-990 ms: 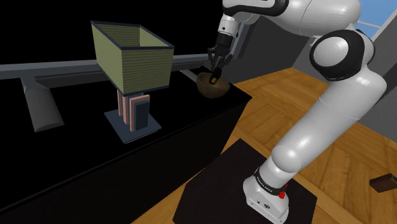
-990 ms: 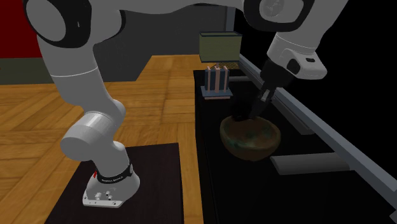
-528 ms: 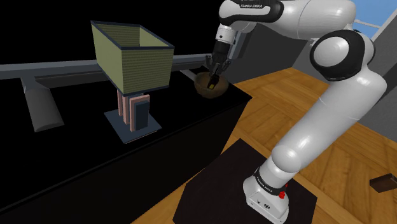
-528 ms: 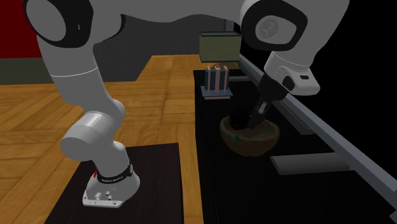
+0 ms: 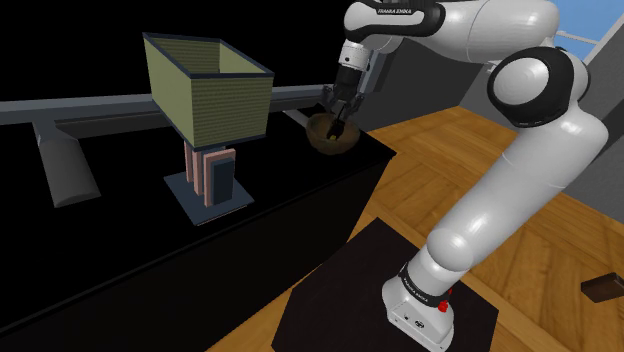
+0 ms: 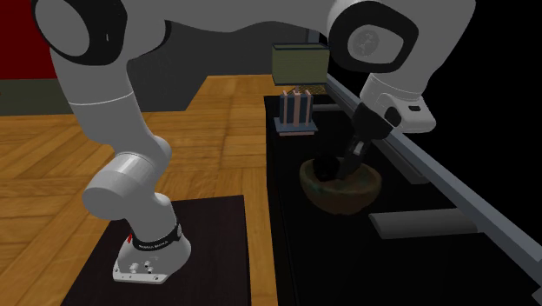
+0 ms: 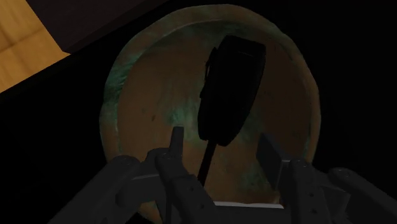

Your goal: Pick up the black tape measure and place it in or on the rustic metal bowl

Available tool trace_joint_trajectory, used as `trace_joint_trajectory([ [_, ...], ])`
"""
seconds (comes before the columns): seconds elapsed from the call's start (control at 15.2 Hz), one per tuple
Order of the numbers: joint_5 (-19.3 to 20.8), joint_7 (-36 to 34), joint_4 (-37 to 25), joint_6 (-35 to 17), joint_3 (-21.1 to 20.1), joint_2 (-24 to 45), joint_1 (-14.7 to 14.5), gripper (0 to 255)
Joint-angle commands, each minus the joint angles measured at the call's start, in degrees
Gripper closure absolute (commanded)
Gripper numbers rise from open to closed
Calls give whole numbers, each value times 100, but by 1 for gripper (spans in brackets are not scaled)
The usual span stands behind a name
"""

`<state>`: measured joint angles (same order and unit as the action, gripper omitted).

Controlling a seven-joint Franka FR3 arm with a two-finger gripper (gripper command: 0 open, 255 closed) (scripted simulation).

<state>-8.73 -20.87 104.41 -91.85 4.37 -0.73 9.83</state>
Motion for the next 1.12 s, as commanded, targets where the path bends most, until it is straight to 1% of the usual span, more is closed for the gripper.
trace_joint_trajectory([
  [0.0, 0, 0, 0, 0, 0, 0, 0, 0],
  [0.26, 0, 0, 0, 0, 0, 0, 0, 0],
  [0.53, 0, -9, -975, 761, 52, 222, 53, 0],
  [1.06, 0, -9, -975, 761, 52, 222, 53, 0],
])
